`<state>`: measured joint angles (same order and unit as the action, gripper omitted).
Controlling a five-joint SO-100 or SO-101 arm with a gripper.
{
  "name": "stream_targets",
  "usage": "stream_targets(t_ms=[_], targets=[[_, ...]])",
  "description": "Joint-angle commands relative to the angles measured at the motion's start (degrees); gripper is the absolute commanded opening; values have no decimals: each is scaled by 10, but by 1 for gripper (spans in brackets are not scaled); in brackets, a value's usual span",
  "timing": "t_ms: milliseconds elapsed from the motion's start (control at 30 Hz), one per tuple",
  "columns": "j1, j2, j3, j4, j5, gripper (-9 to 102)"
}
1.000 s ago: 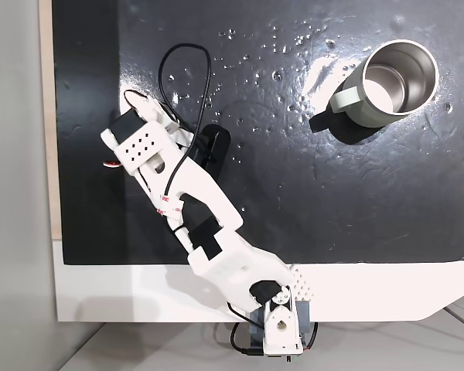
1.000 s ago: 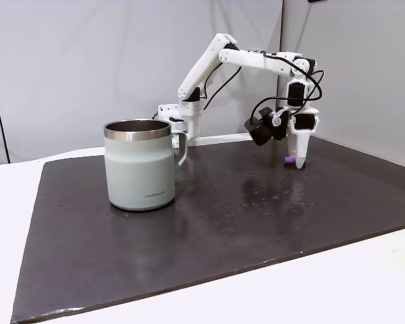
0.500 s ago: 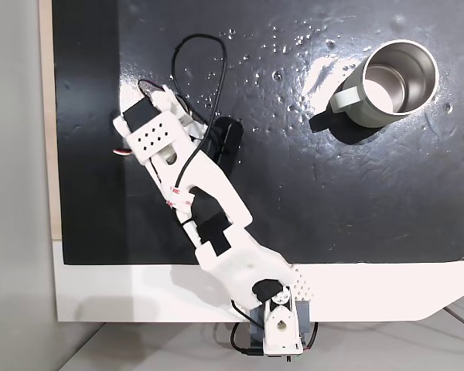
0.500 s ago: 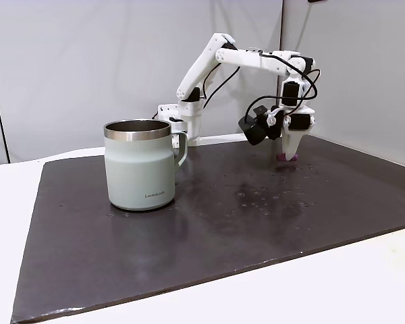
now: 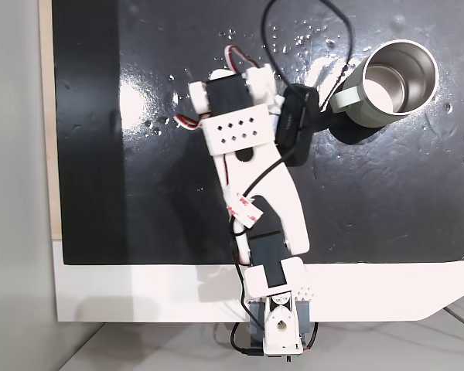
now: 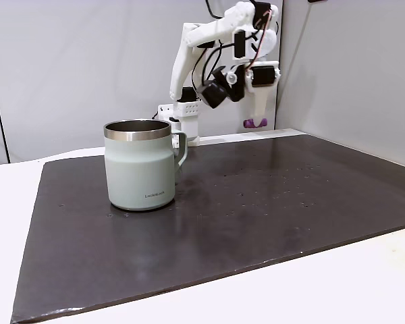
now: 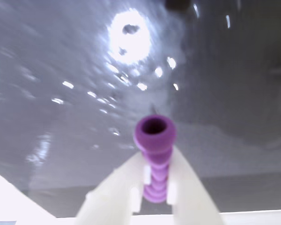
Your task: Grasp a pengrip and put it in the cup.
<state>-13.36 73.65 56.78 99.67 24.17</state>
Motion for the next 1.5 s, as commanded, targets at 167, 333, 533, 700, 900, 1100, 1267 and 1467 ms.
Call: stream_targets(t_ms=[167, 333, 533, 700, 900, 1100, 1267, 1467], targets=[[159, 42, -99, 44, -173, 0], [230, 42, -177, 45, -283, 0], [305, -2, -295, 45, -372, 0], [350, -54, -410, 45, -429, 0], [374, -95, -462, 45, -458, 0], [378, -112, -483, 45, -460, 0], [374, -111, -483, 47, -450, 22], [373, -85, -439, 47, -436, 43]])
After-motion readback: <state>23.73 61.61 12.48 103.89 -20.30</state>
